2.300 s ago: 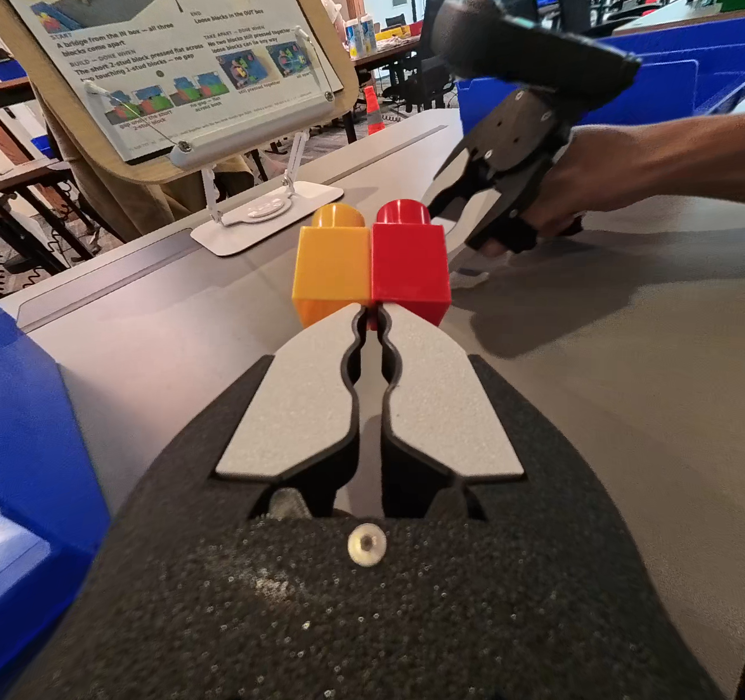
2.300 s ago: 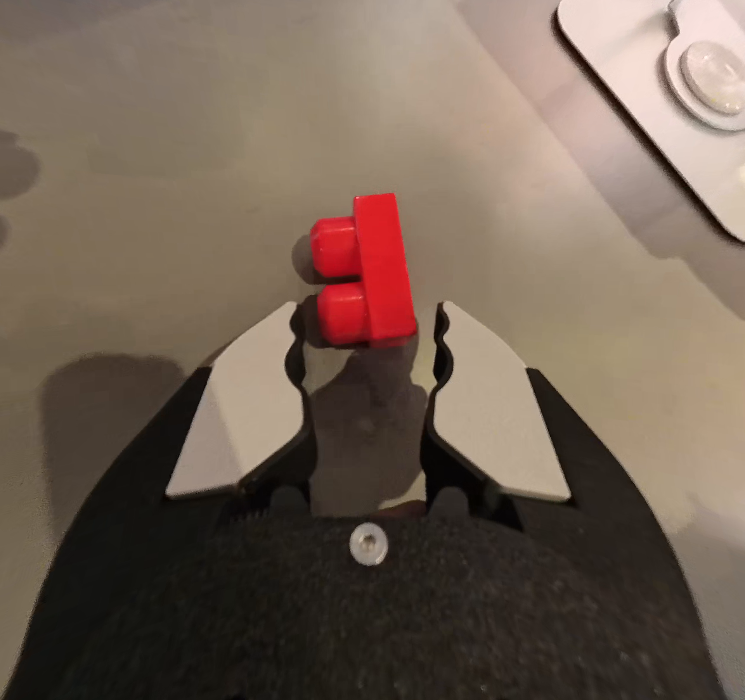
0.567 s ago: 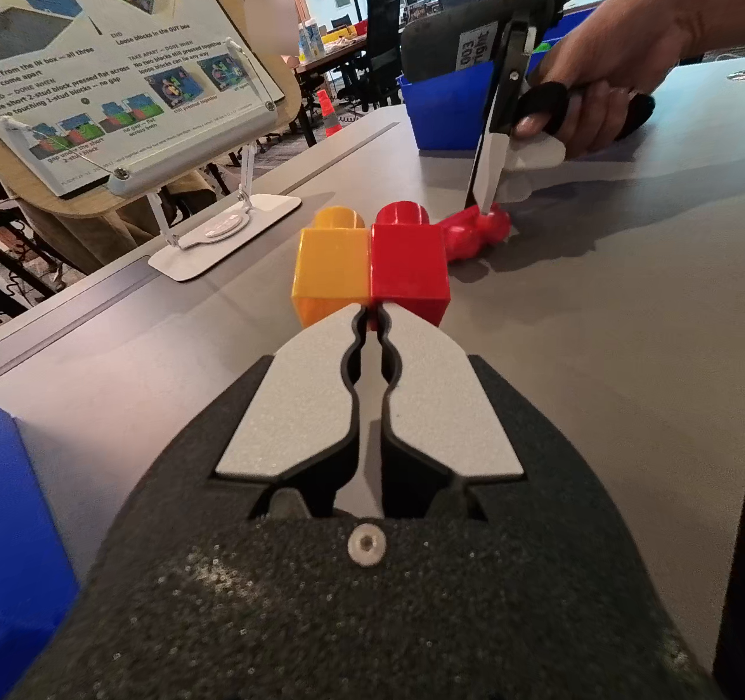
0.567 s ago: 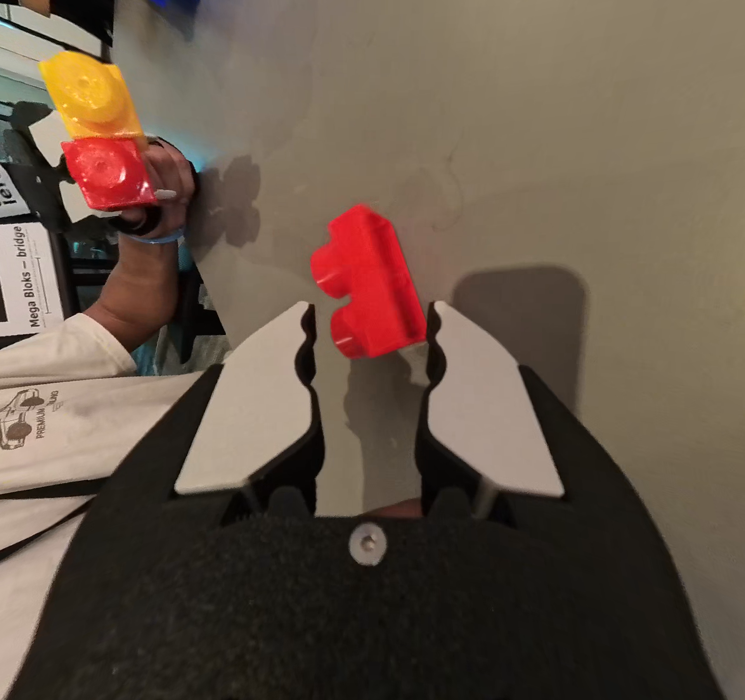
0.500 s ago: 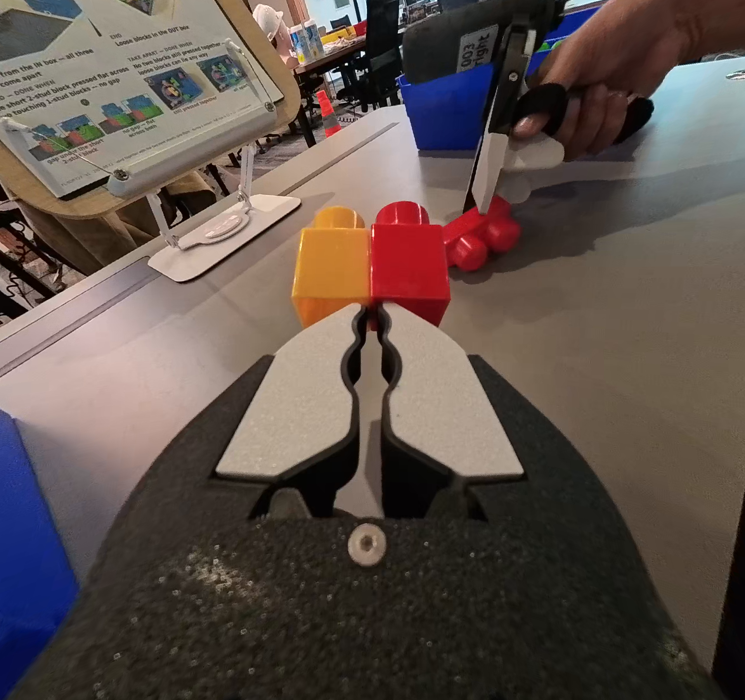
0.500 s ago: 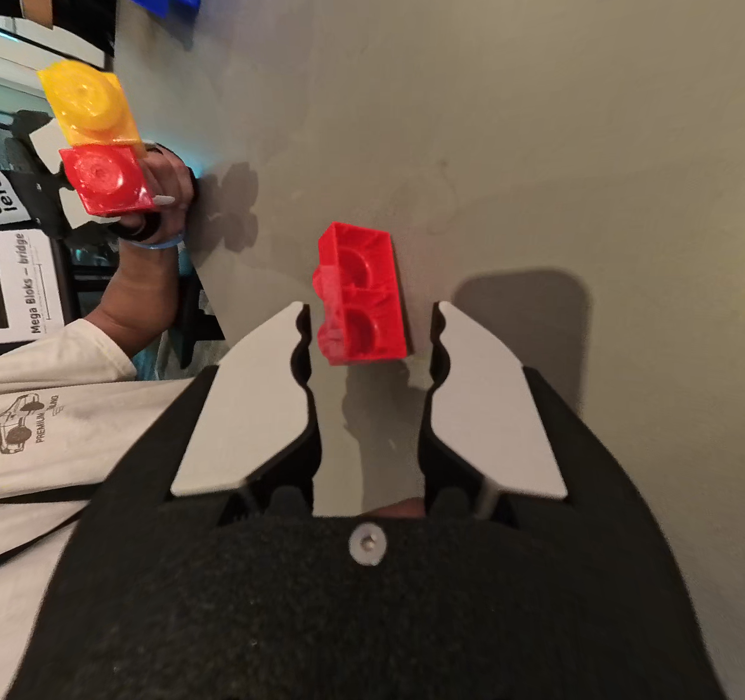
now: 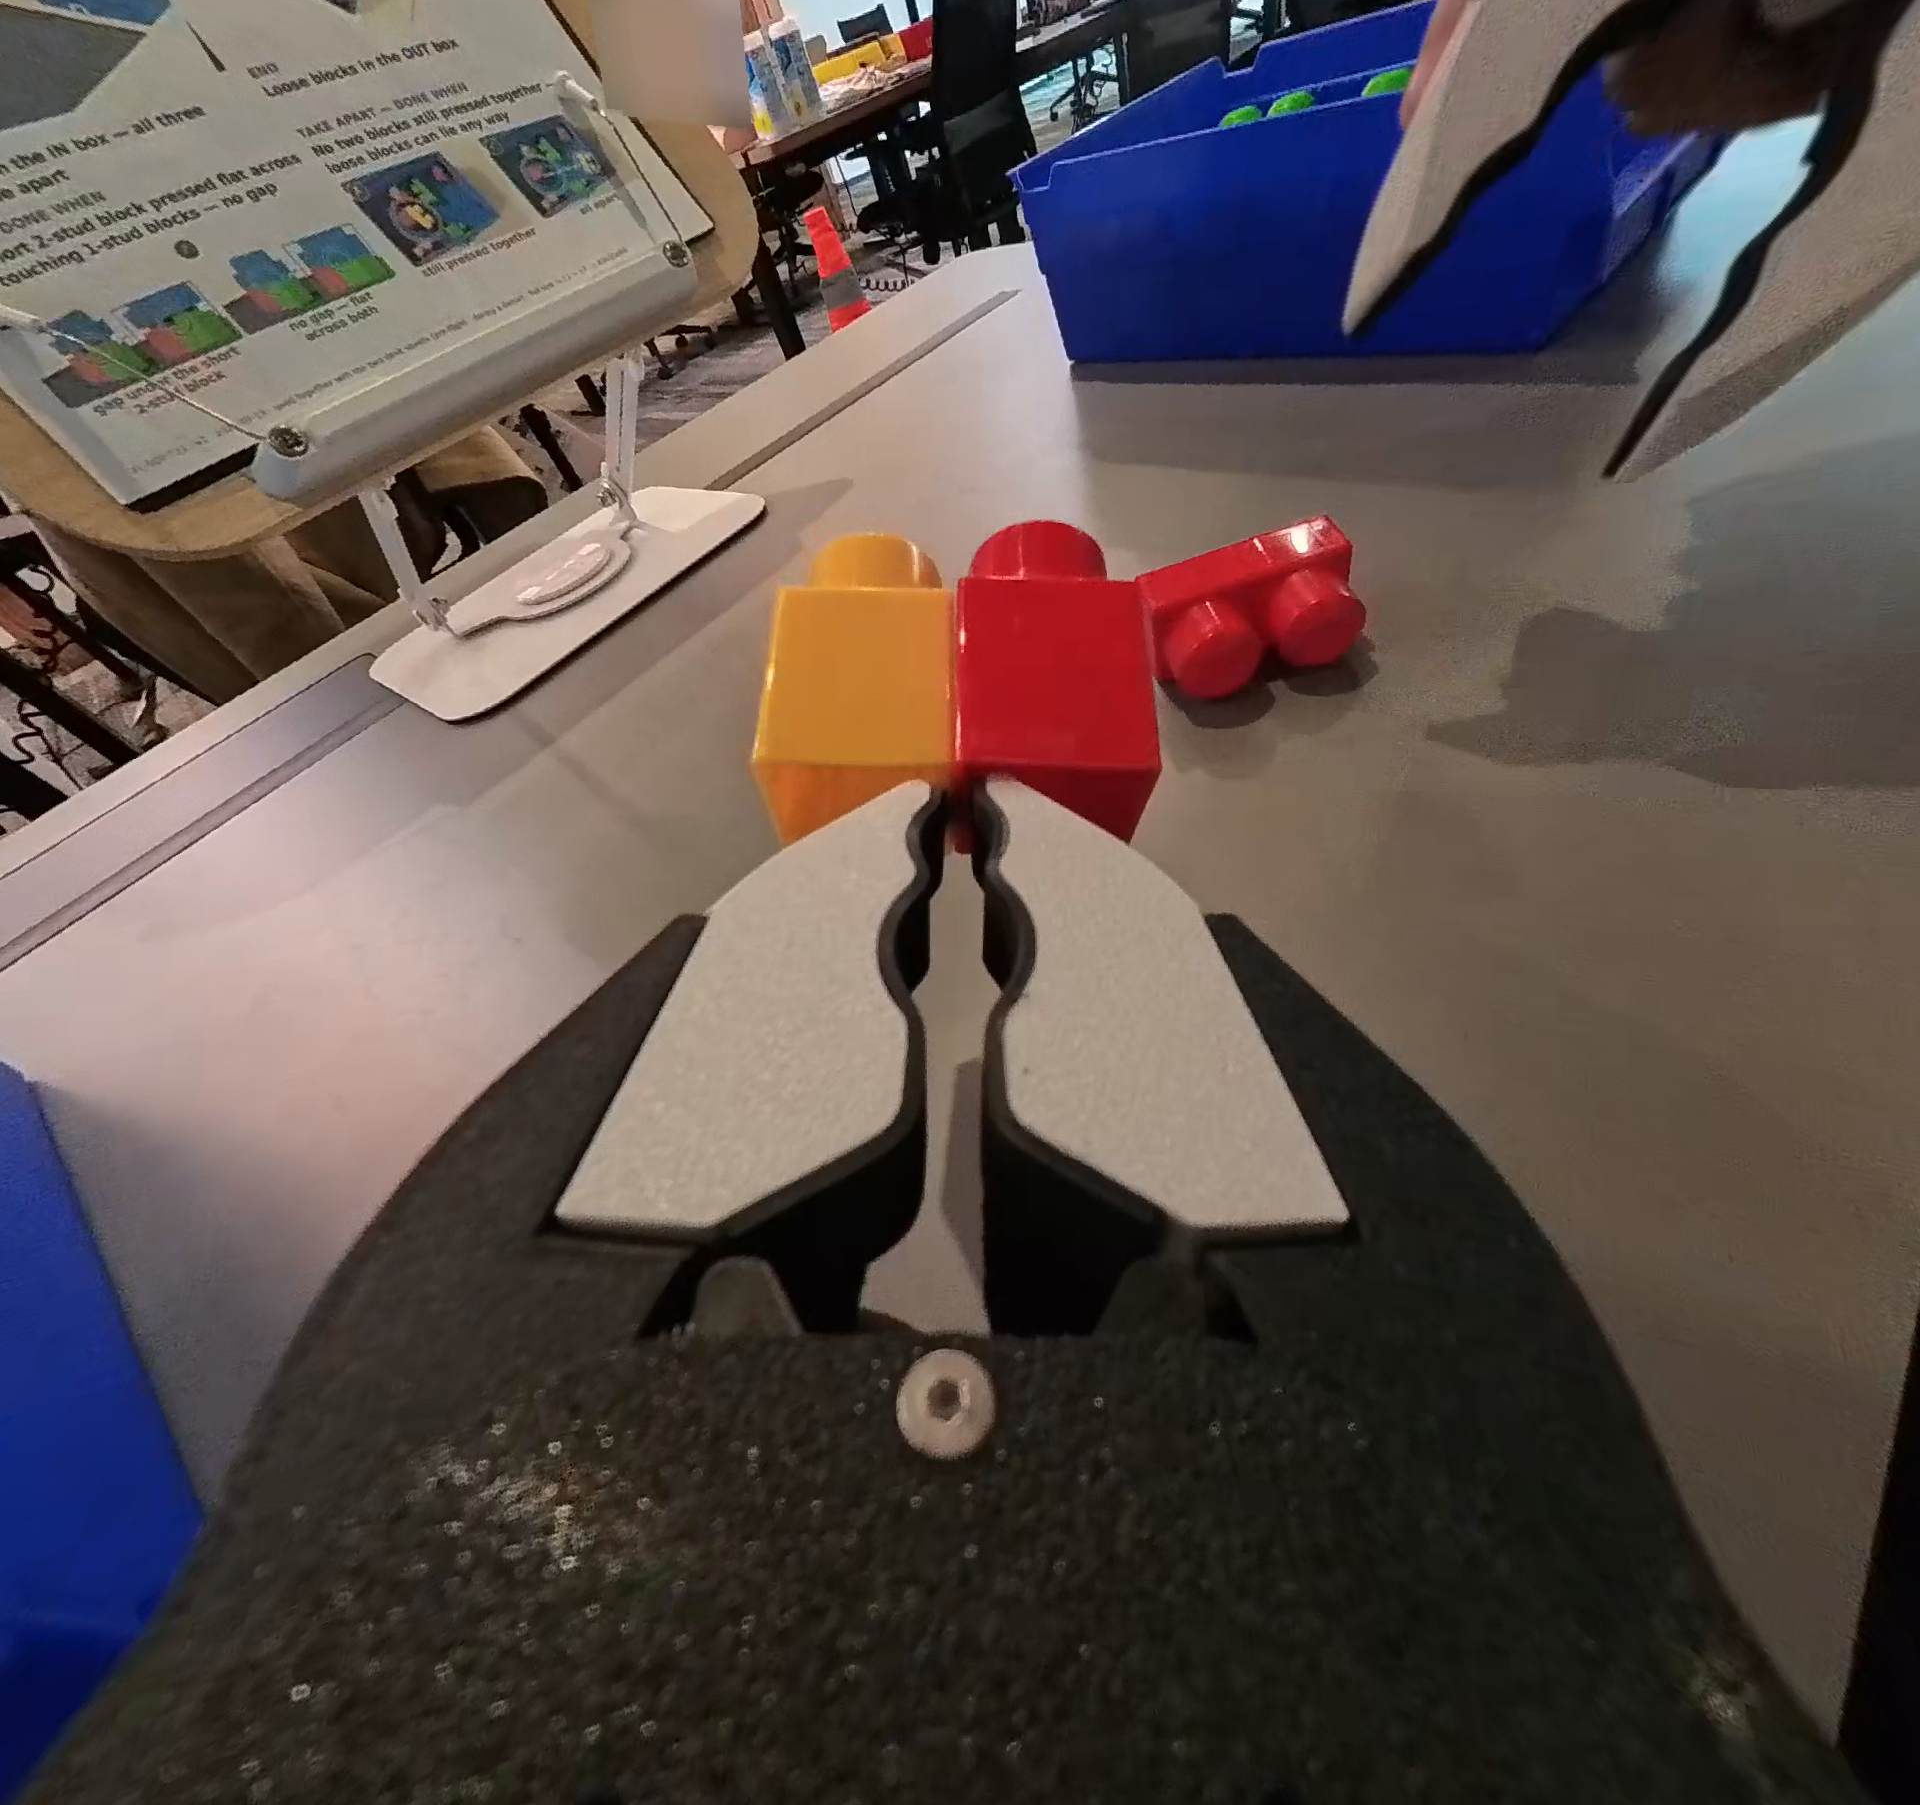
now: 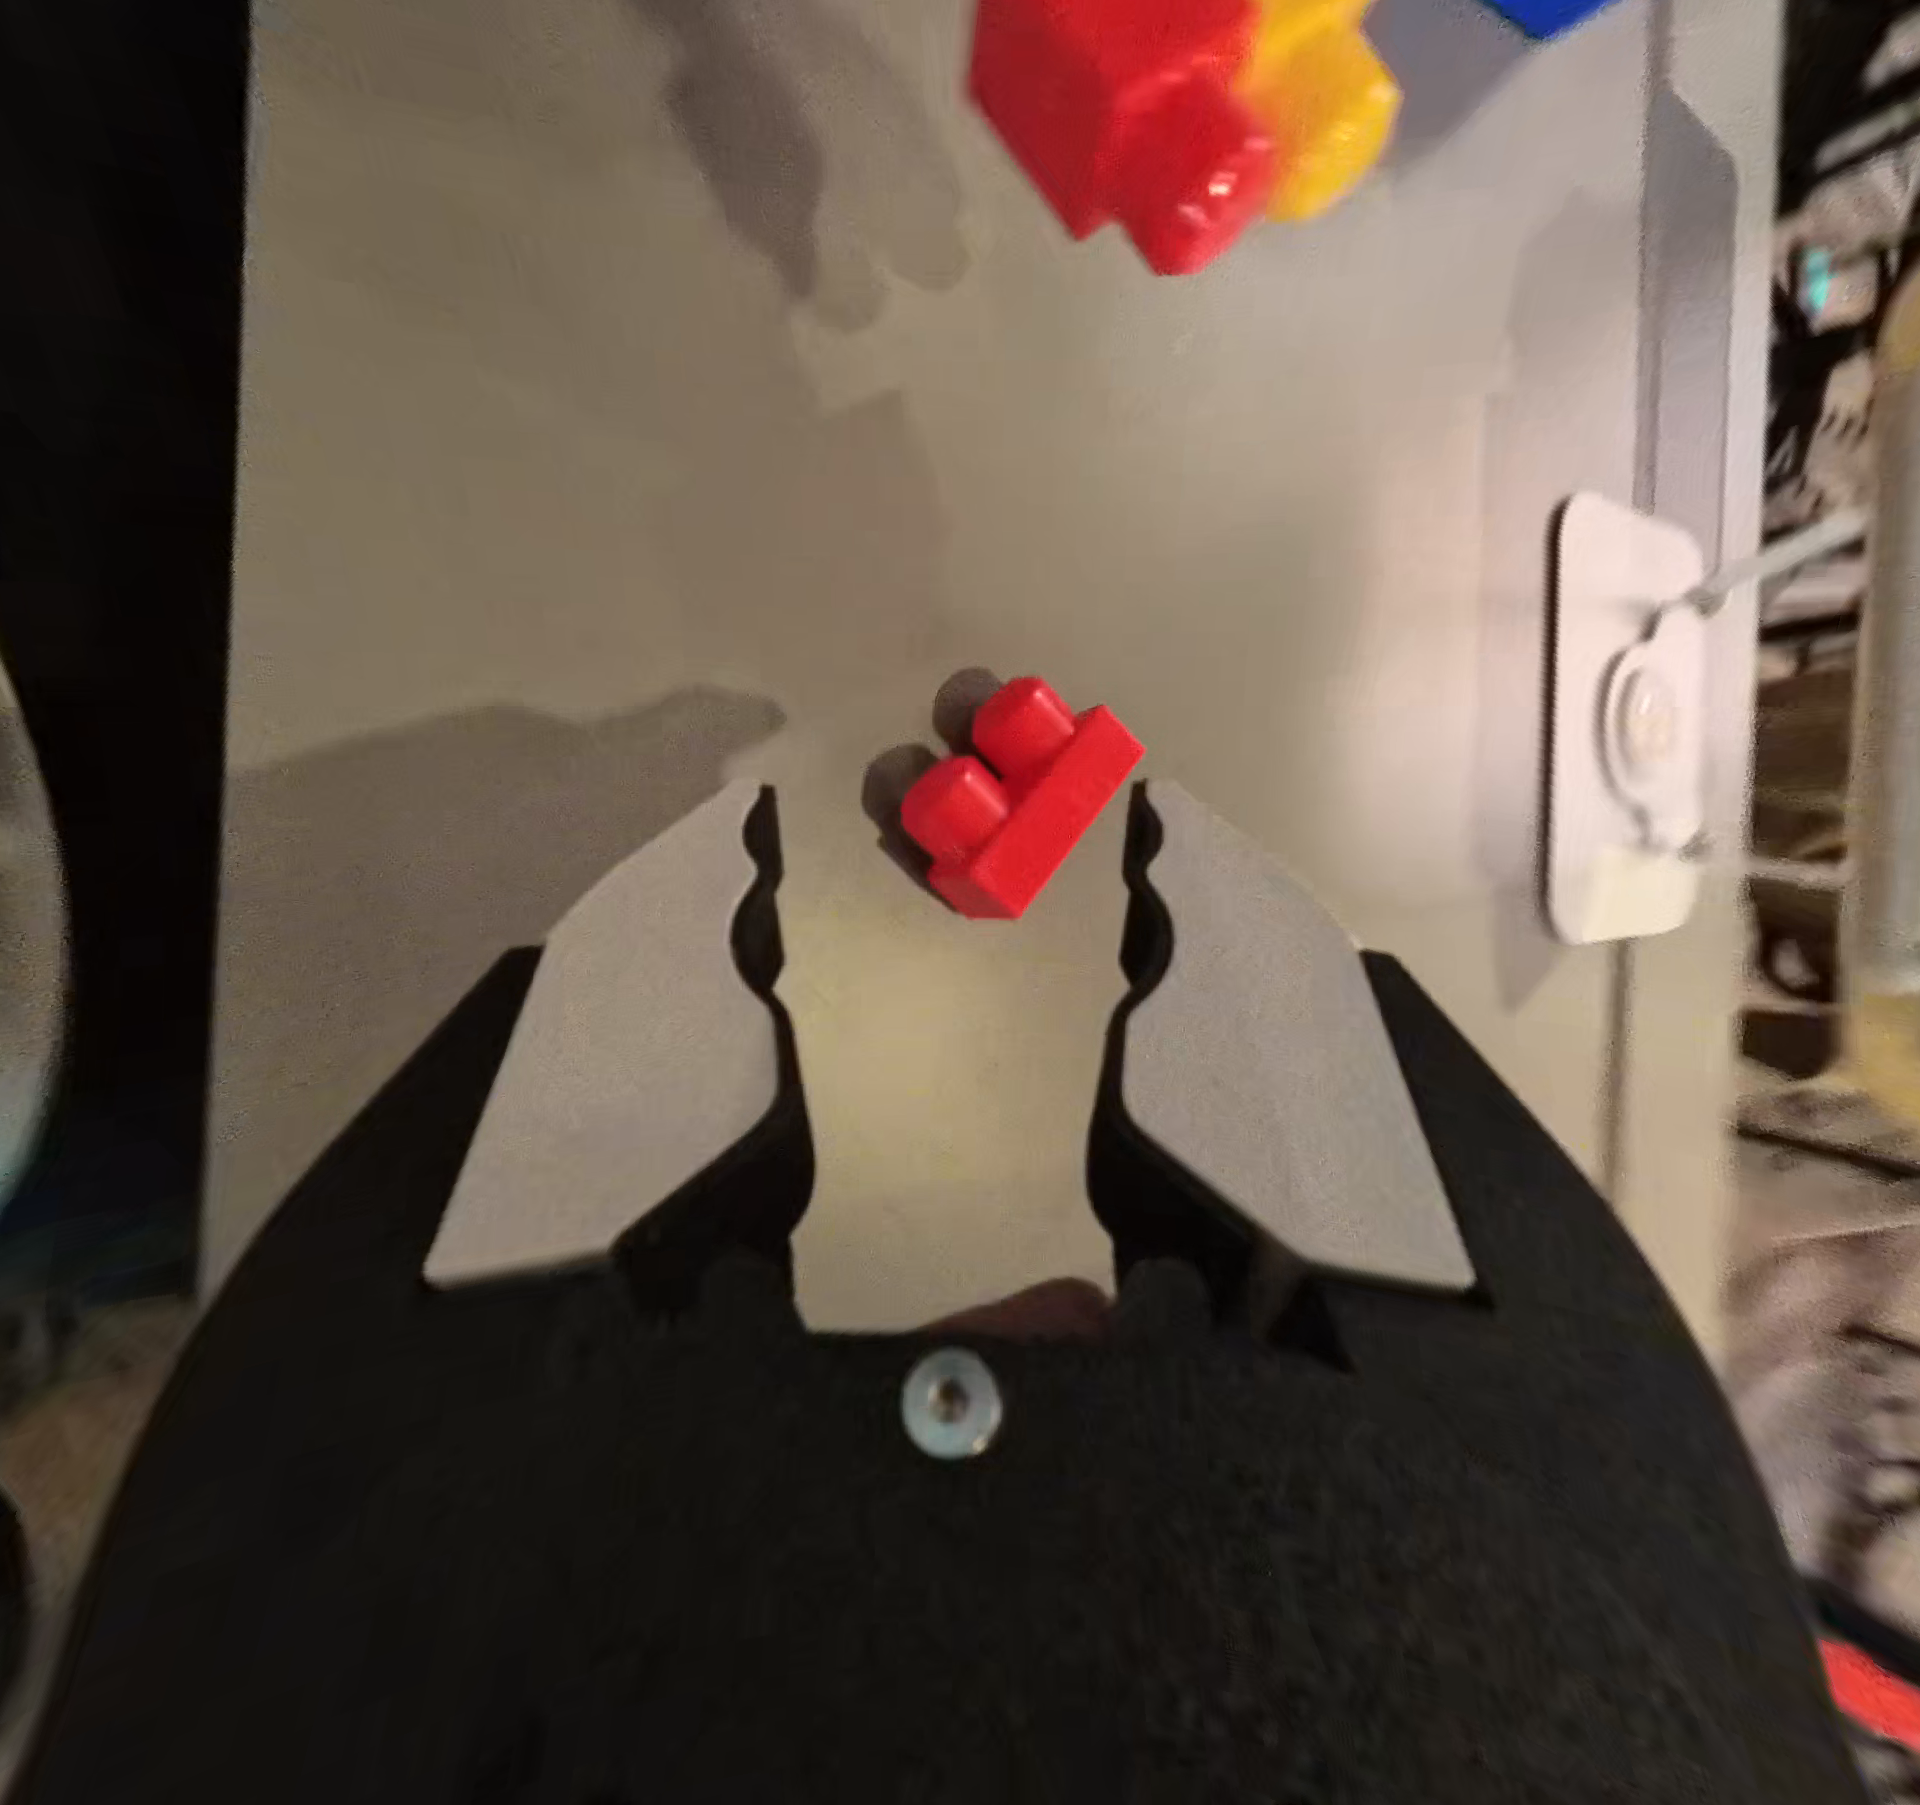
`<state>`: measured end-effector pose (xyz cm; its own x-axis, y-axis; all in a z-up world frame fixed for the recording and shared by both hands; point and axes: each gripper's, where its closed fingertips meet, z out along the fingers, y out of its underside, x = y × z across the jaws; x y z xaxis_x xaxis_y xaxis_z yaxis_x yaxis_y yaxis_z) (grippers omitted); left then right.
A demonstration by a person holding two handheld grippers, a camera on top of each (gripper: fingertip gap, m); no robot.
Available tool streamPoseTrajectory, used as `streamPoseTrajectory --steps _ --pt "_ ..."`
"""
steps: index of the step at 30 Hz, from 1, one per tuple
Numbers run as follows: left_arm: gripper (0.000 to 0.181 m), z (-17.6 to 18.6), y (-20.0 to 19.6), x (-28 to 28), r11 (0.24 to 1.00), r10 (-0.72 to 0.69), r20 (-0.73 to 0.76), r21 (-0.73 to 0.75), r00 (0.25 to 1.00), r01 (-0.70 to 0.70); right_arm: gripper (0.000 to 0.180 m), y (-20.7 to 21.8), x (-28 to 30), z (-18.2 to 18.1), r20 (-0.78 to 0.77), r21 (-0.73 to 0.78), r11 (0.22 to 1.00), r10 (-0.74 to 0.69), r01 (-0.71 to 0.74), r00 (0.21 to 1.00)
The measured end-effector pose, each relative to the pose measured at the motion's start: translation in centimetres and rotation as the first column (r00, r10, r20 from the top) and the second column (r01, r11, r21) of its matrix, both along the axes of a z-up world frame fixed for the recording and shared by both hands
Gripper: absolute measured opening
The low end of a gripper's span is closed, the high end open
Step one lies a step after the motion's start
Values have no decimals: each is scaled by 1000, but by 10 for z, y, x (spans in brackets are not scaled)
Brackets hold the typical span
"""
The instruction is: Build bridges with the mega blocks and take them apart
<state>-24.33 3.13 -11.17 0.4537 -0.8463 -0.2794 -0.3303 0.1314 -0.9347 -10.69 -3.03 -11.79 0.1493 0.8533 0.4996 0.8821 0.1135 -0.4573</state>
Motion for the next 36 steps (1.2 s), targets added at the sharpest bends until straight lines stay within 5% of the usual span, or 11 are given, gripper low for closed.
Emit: streamPoseTrajectory --steps 7,20,30,36 --pt "4 -1 2 1 1000 1 2 -17 1000 -1 70 25 19 -4 209 -161 965 240 -208 948" --pt "3 -2 -1 2 1000 -3 -15 12 1000 3 74 47 20 -51 476 -361 809 587 -463 655" --pt "3 -3 -2 3 1000 -23 -15 -18 1000 23 76 57 16 -72 518 -377 790 613 -484 596" --pt "3 9 -7 0 998 -60 73 -23 996 62 76 57 11 -65 417 -359 858 500 -367 759"
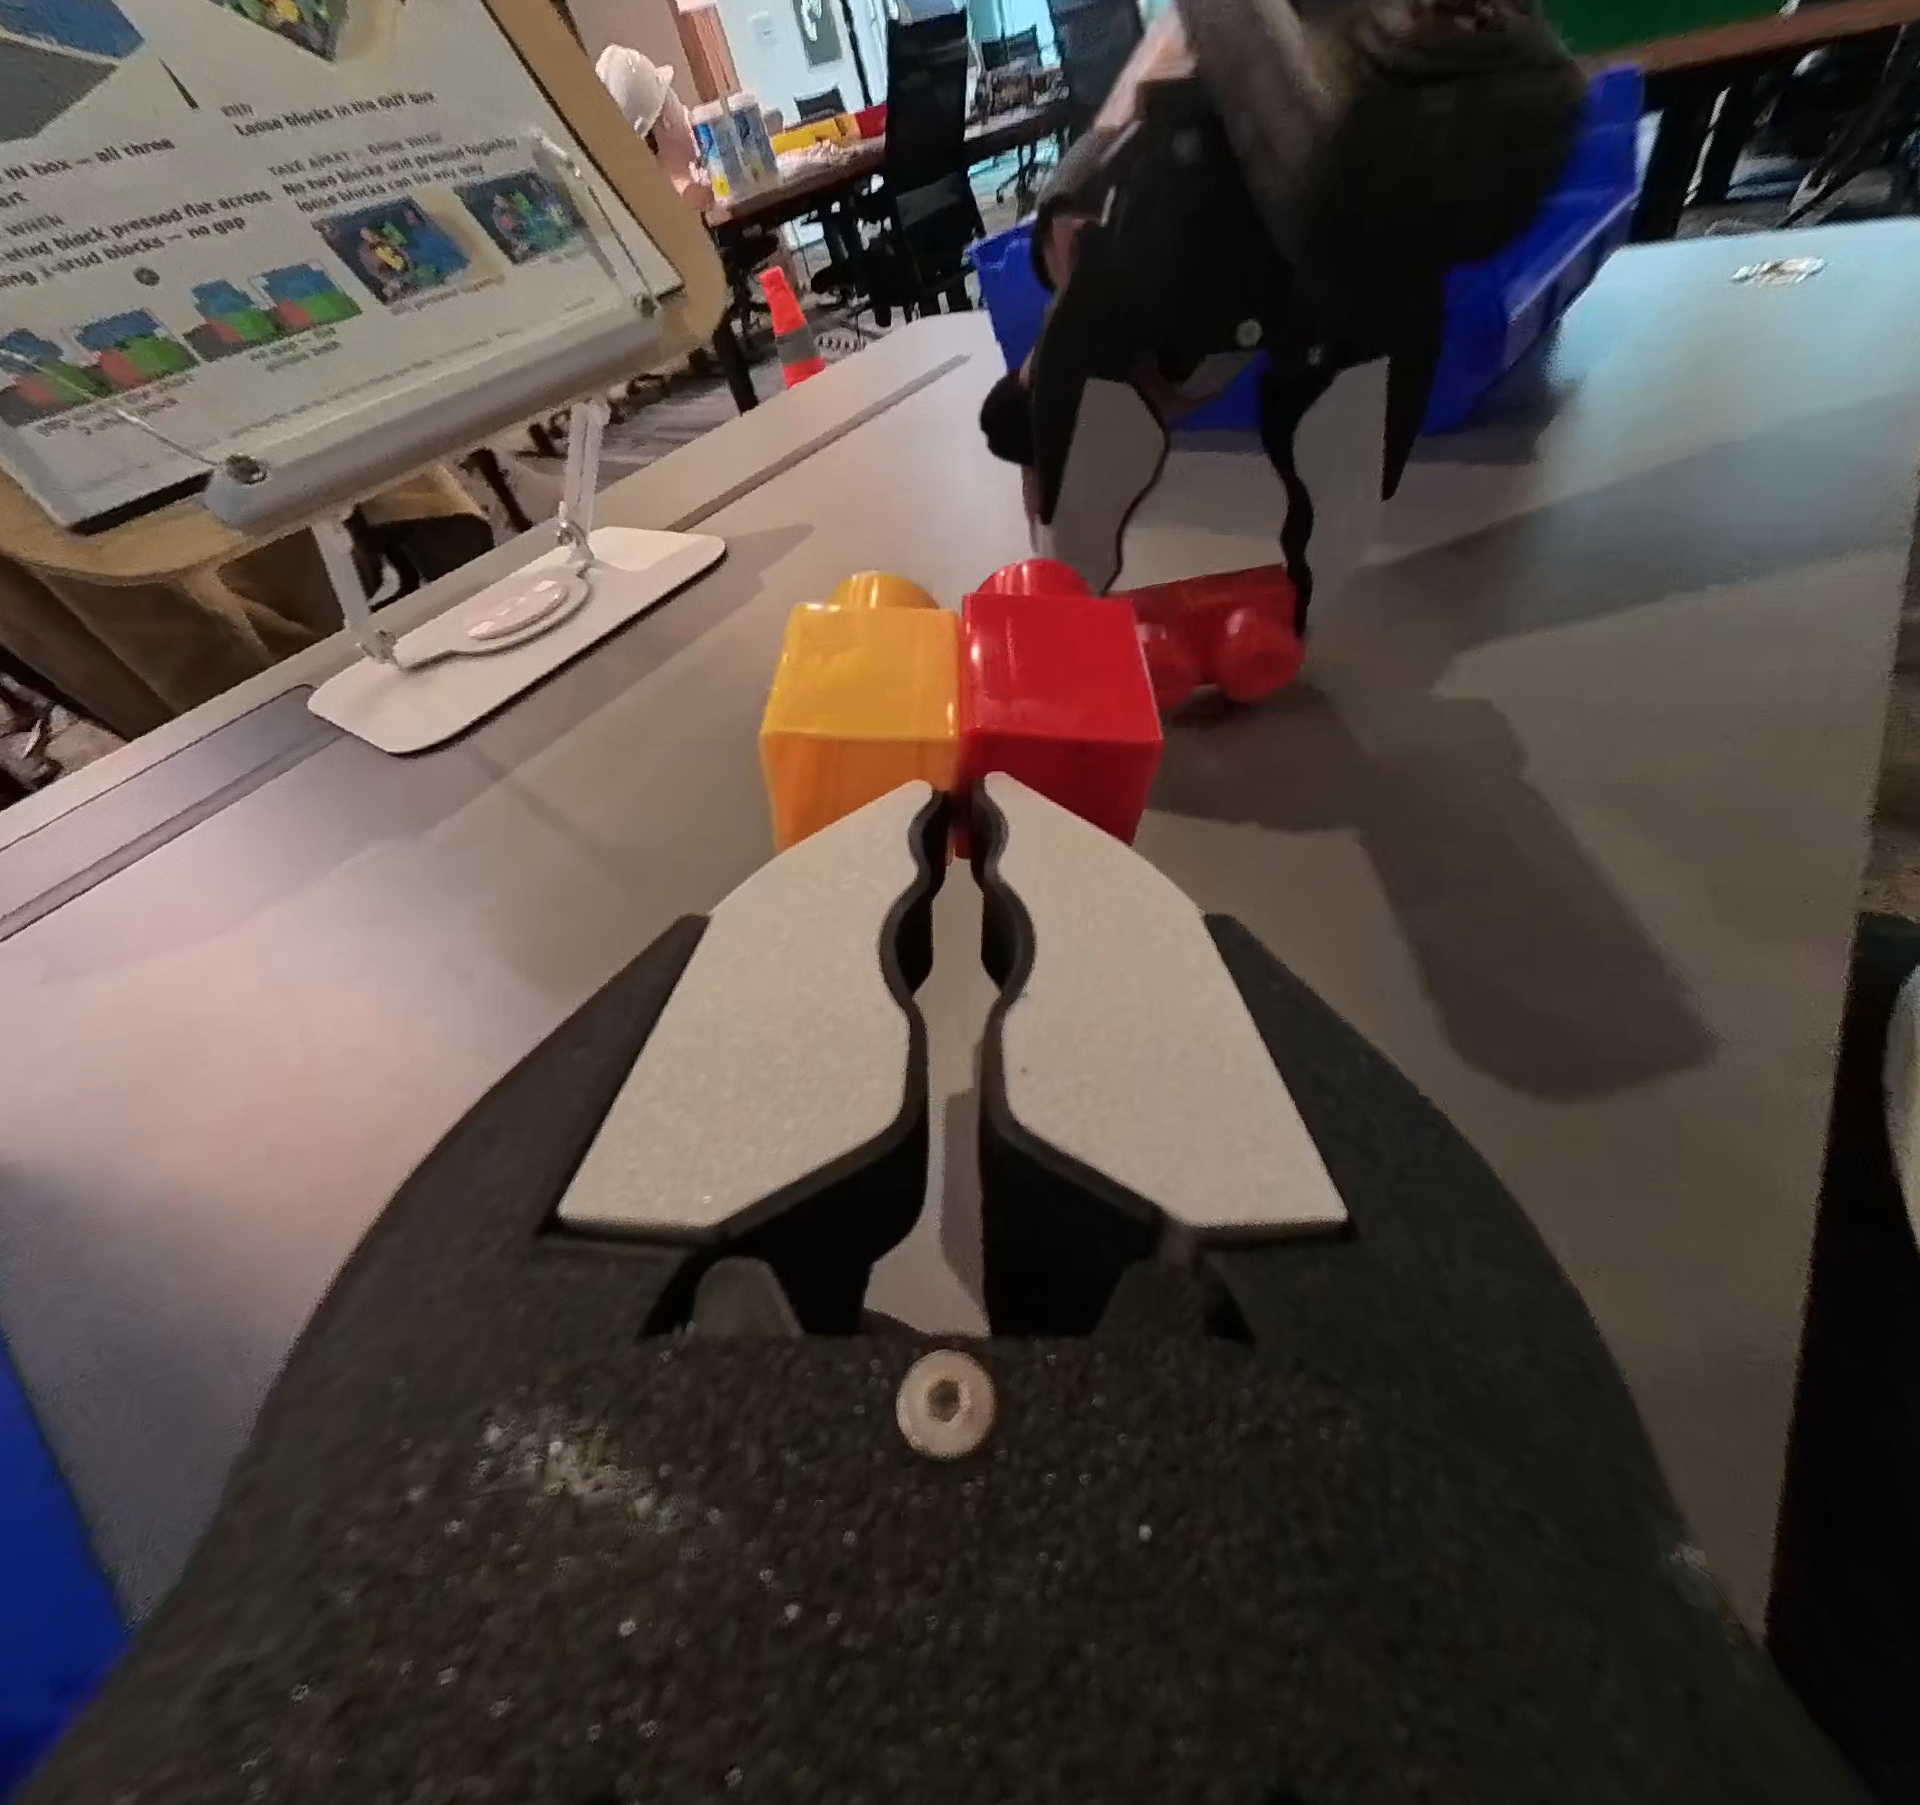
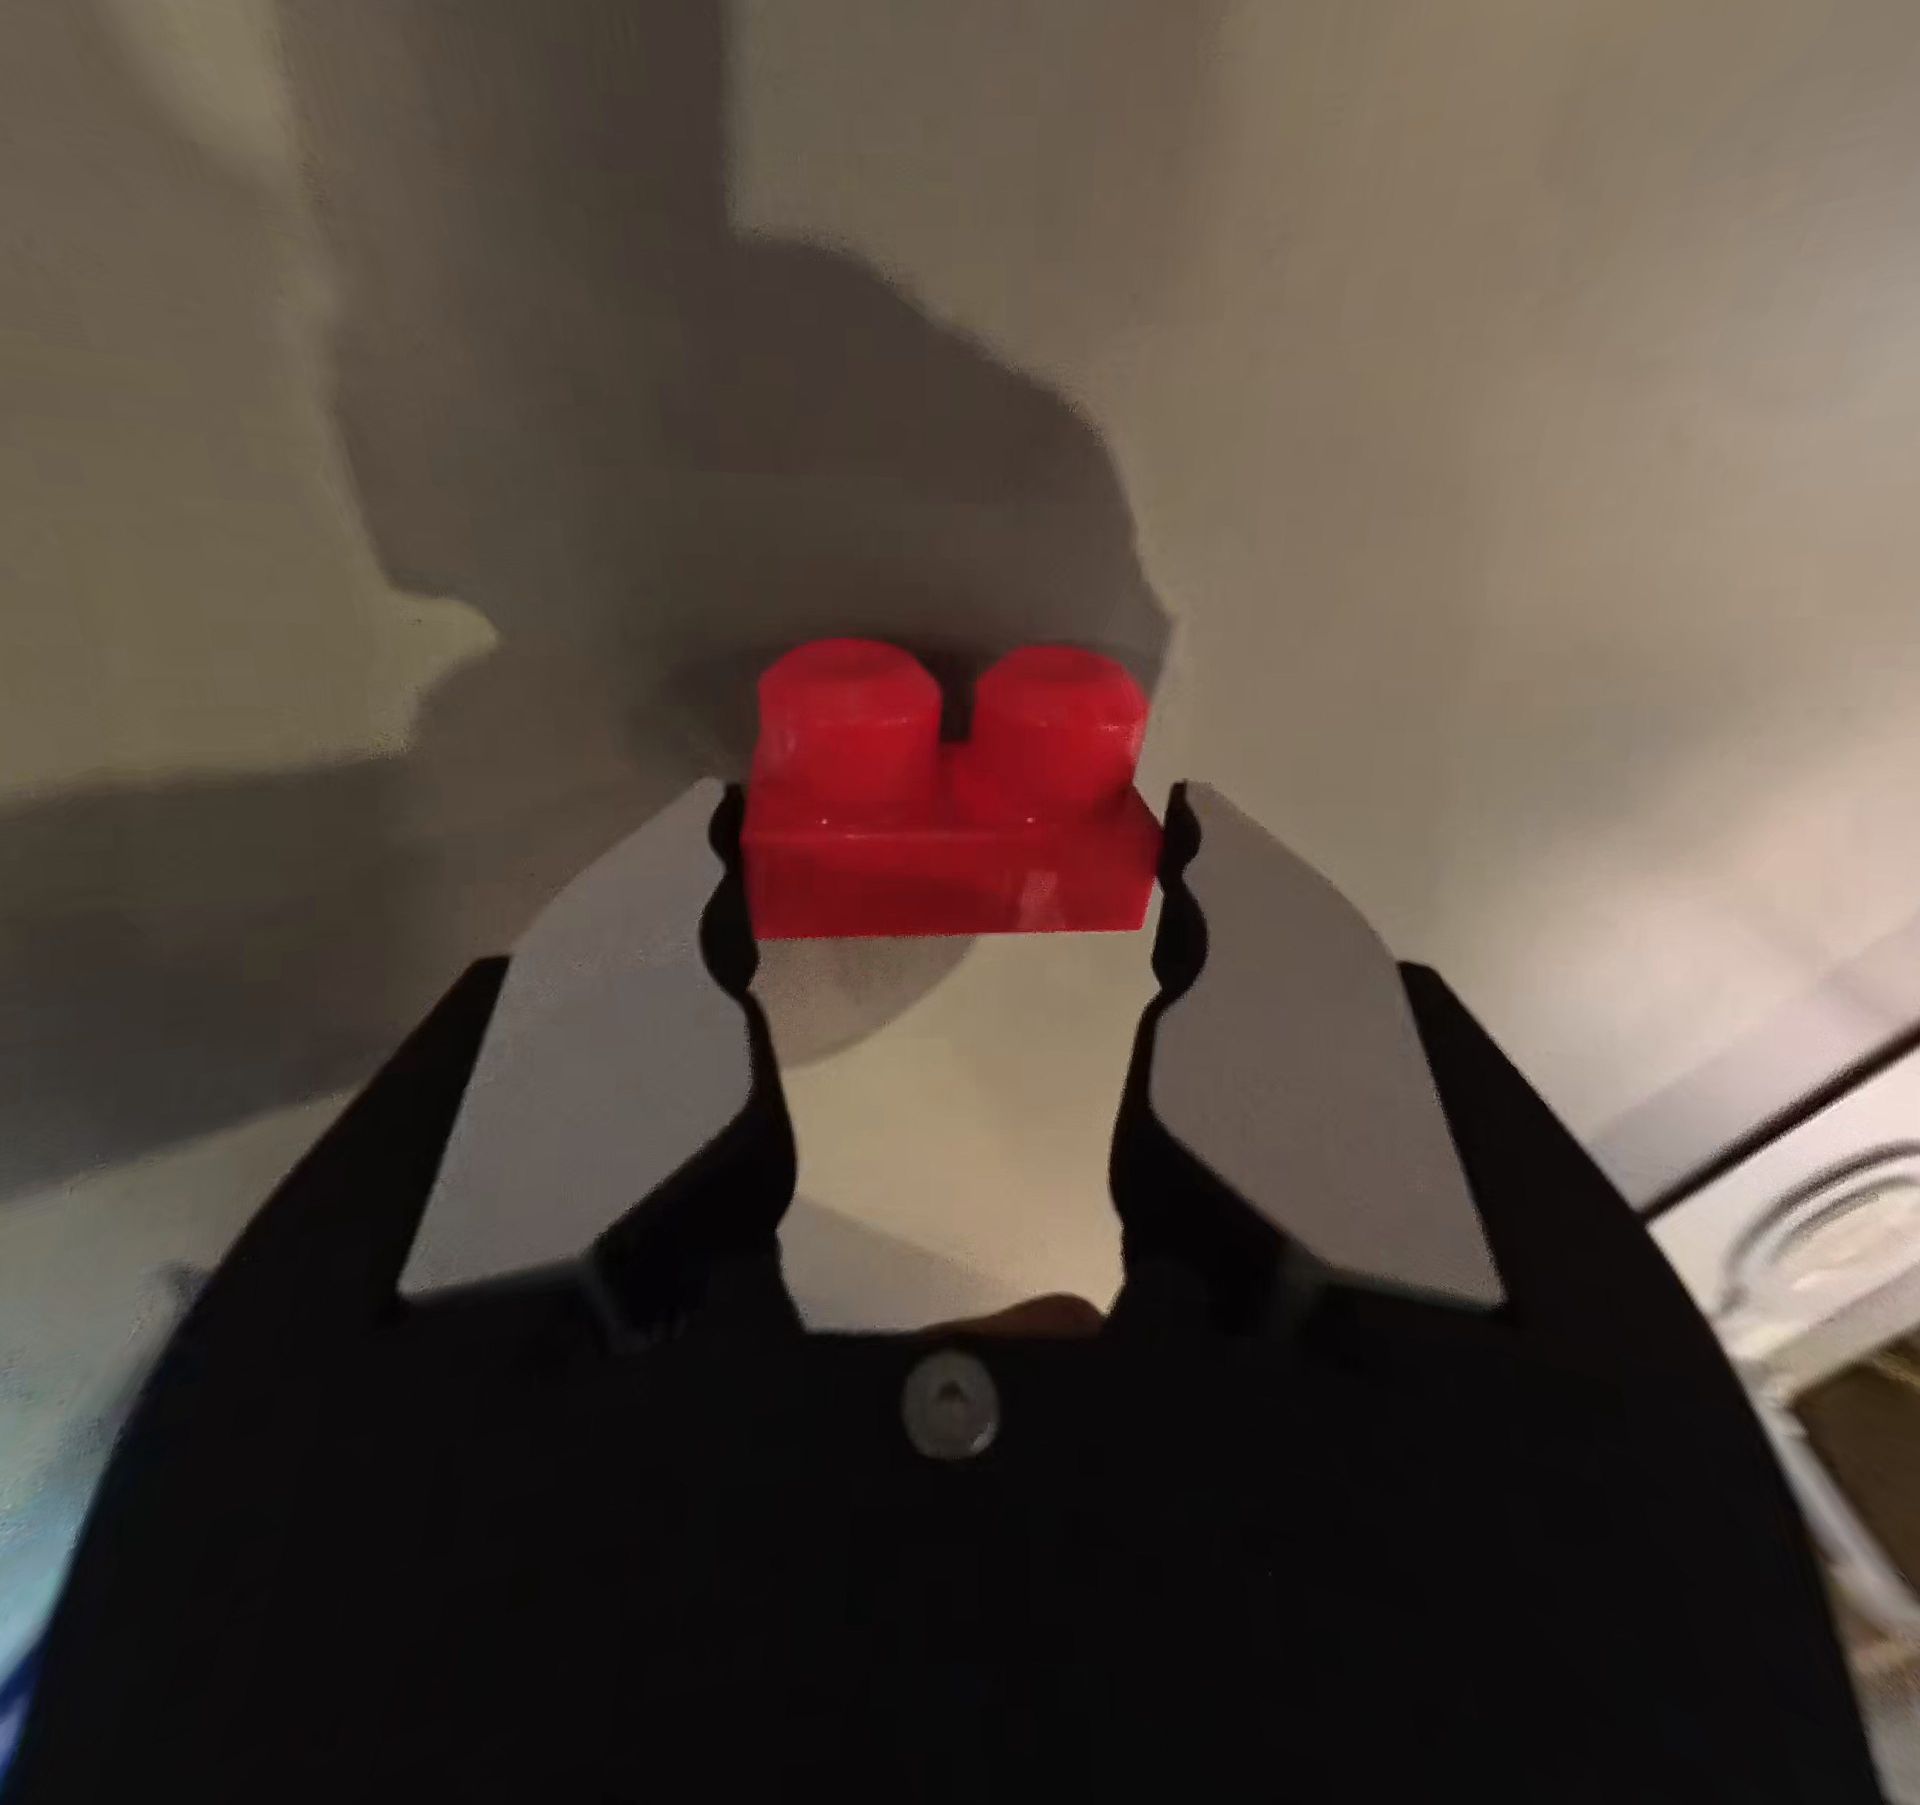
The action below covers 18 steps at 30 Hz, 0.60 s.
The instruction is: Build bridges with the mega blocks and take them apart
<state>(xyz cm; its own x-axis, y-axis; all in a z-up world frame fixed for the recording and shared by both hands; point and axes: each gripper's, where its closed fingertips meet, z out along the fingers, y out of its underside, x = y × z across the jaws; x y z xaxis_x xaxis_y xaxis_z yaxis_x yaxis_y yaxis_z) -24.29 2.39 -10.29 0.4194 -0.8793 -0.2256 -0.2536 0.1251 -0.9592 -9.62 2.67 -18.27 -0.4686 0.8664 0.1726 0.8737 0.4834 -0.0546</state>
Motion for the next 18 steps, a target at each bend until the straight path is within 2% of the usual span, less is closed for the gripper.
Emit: streamPoseTrajectory --steps 2,4,6,8,10,12,13,15,18 --pt "3 7 -3 -2 1000 -13 44 5 999 13 76 3 -8 17 -139 -47 990 -137 132 981" --pt "3 12 -6 -2 999 -34 82 -7 996 34 75 5 -21 47 -346 -145 958 -285 249 894" --pt "3 21 -10 -1 998 -58 126 -15 990 61 76 5 -33 86 -571 -280 910 -414 306 709" --pt "3 35 -14 0 996 -82 168 -10 982 85 76 -1 -38 129 -744 -438 859 -513 267 428" --pt "3 48 -19 3 995 -103 191 11 976 103 75 -14 -38 161 -798 -564 815 -579 134 166" --pt "3 60 -23 7 991 -130 210 24 969 128 75 -25 -36 179 -798 -603 798 -602 17 -20" --pt "3 65 -25 9 990 -138 213 34 967 134 75 -30 -36 186 -785 -612 790 -613 -39 -86" --pt "3 69 -28 14 987 -158 203 51 966 150 75 -39 -37 197 -758 -615 778 -629 -132 -175" --pt "3 73 -35 19 982 -187 214 48 959 181 75 -43 -39 201 -758 -595 789 -614 -150 -219"
